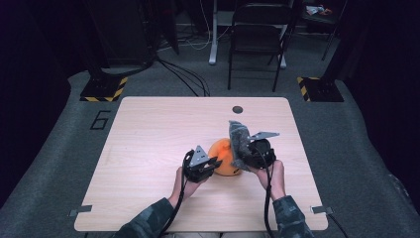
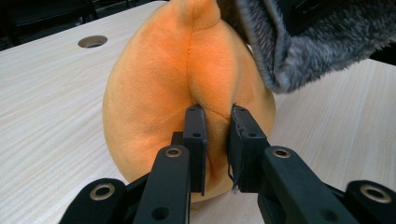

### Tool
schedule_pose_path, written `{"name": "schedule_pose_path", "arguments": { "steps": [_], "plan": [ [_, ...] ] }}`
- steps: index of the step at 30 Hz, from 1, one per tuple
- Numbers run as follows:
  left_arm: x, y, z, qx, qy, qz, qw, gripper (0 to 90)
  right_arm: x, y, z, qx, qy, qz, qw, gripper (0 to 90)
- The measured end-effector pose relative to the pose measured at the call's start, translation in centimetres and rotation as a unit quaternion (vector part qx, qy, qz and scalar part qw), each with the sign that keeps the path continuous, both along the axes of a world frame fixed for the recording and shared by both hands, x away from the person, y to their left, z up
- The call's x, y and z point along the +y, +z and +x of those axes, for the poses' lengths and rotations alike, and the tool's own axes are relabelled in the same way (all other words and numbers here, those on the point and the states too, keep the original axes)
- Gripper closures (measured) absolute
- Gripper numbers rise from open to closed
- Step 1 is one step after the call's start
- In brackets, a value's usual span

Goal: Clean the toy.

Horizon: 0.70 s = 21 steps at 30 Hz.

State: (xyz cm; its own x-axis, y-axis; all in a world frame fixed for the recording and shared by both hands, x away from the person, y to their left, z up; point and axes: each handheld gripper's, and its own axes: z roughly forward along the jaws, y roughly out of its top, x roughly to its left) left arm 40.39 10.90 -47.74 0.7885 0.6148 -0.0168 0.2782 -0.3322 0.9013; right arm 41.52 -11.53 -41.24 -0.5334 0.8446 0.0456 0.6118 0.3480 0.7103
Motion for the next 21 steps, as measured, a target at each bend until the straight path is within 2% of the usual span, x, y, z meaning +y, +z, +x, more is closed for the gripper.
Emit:
{"name": "schedule_pose_path", "arguments": {
  "steps": [1, 3, 4, 9, 11, 17, 20, 21],
  "plan": [
    [0.1, 0.0, 0.0, 0.001, -0.005, 0.005, 1.0000, 78.3, 0.4, -0.3, 0.0, 0.001, 0.003, -0.013, 0.9999, 70.8],
    [0.0, 0.0, 0.1, 0.000, -0.002, 0.002, 1.0000, 78.0, 0.6, -1.1, 0.1, 0.004, -0.002, -0.035, 0.9994, 70.7],
    [0.0, 0.0, 0.1, 0.000, -0.003, 0.002, 1.0000, 78.0, 0.4, -1.5, 0.3, 0.008, -0.005, -0.039, 0.9992, 70.7],
    [0.0, -0.1, 0.2, 0.001, -0.002, -0.002, 1.0000, 77.8, -1.0, -3.3, 1.1, 0.042, -0.023, -0.027, 0.9985, 70.8],
    [0.0, -0.1, 0.1, 0.000, -0.002, 0.000, 1.0000, 77.9, -1.4, -4.1, 1.4, 0.053, -0.028, -0.040, 0.9974, 70.8],
    [0.0, -0.1, 0.1, 0.000, -0.003, -0.001, 1.0000, 77.8, -2.1, -6.0, 1.9, 0.085, -0.044, -0.056, 0.9938, 70.8],
    [0.0, -0.2, 0.2, 0.001, -0.001, -0.004, 1.0000, 77.8, -2.3, -7.6, 2.3, 0.112, -0.050, -0.075, 0.9897, 70.4],
    [0.1, -0.1, 0.2, 0.000, -0.001, -0.003, 1.0000, 77.8, -2.4, -8.2, 2.4, 0.112, -0.049, -0.078, 0.9895, 70.1]
  ]
}}
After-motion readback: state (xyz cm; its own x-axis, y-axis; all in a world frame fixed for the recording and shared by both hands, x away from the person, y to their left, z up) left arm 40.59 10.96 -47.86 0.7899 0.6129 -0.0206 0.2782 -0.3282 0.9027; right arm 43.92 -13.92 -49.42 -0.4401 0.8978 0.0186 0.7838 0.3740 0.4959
